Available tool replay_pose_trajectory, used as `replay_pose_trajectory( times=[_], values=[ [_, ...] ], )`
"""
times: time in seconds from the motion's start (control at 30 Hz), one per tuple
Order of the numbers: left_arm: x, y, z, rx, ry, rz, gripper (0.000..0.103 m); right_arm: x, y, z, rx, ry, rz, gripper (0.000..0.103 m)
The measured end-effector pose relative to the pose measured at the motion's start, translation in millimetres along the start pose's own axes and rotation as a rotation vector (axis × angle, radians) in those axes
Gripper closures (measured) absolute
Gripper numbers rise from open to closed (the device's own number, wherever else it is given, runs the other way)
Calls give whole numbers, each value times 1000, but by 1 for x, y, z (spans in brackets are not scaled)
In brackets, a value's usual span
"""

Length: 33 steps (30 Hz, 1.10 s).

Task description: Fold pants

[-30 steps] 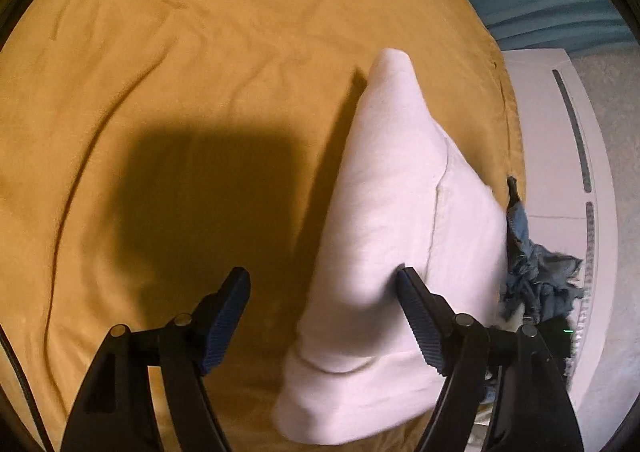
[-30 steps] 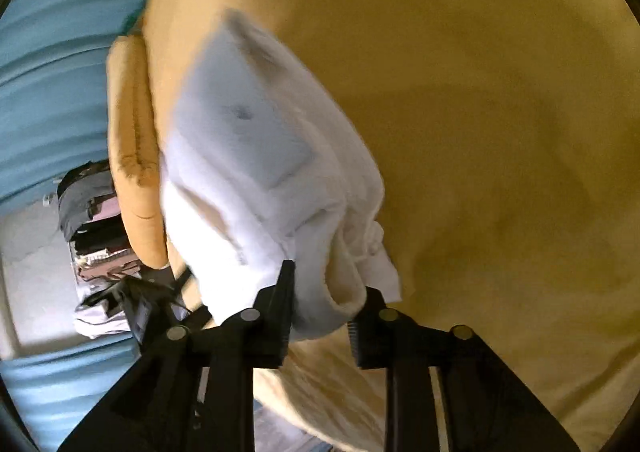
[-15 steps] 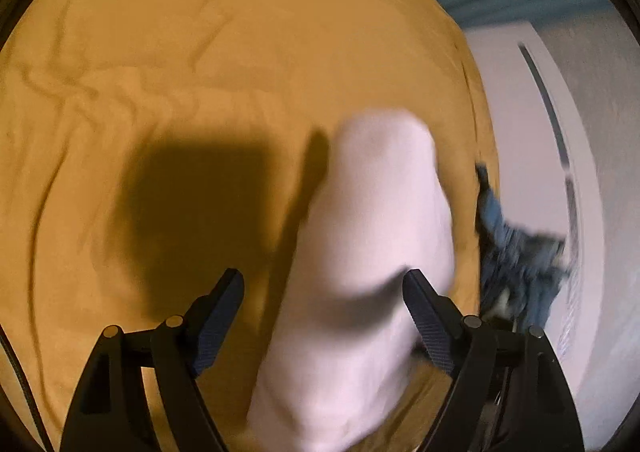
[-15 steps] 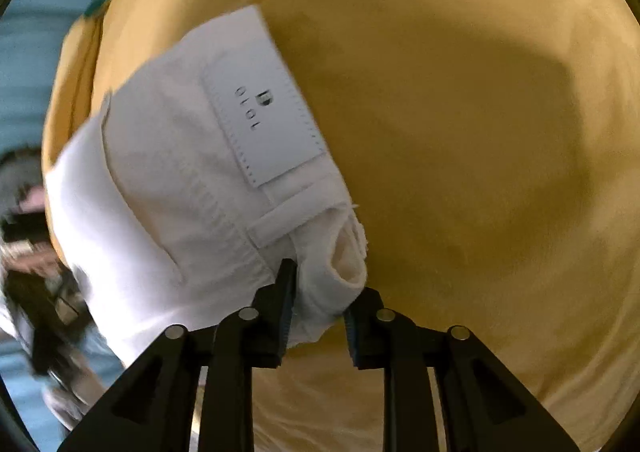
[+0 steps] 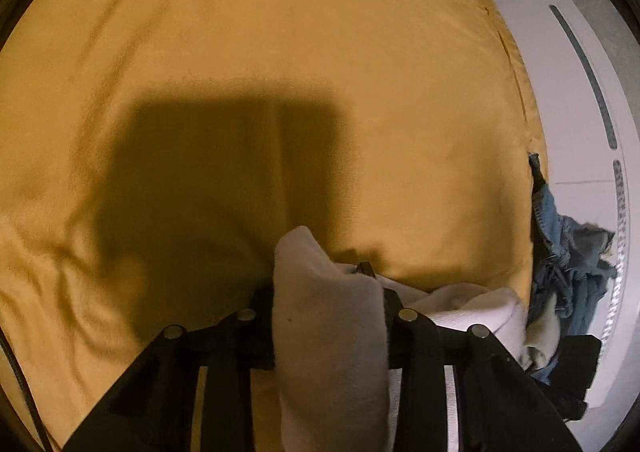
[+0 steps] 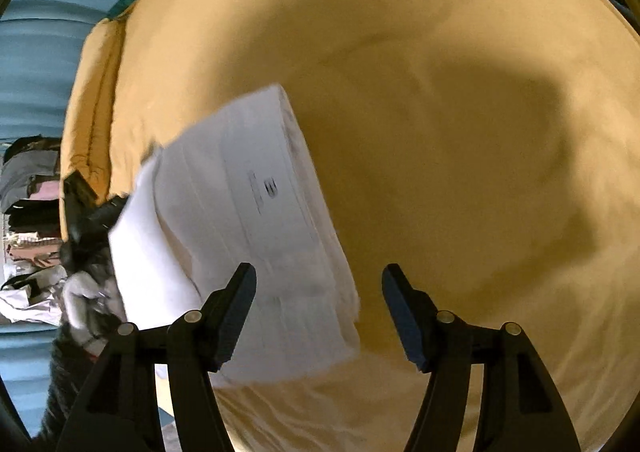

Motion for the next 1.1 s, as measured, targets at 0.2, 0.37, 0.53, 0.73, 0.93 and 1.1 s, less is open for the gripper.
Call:
replay_pose_trajectory(
  times=[0.2, 0.37, 0.53, 0.73, 0.93, 1.1],
  values=[
    [-63, -22, 17, -84, -55, 154, 41, -5, 16, -61, -159, 15, 61, 35],
    [-88, -80, 37, -107, -172, 169, 25, 1, 29, -49, -180, 57, -9, 23],
    [-35, -109, 27, -119, -171, 58, 25, 42, 35, 3, -105, 206, -187, 13],
    [-9, -108, 3, -126, -255, 34, 14, 65, 24, 8, -45, 478, -385, 1],
    [-15, -104, 6, -81, -282, 22, 26, 112, -7, -40, -220, 380, -482, 0],
    [-36, -104, 18, 1, -244, 46, 52, 119, -24, -62, -307, 279, -433, 38]
  ],
)
Point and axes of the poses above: each gripper's, at about its wrist camera, not at the fingertips, and x roughly the way its jaws point, z to its right, y to its top, the point moved 6 cm from there along x, roughly the way its jaws point, and after that the axes turned 14 degrees about x, right-handed, at the moved point
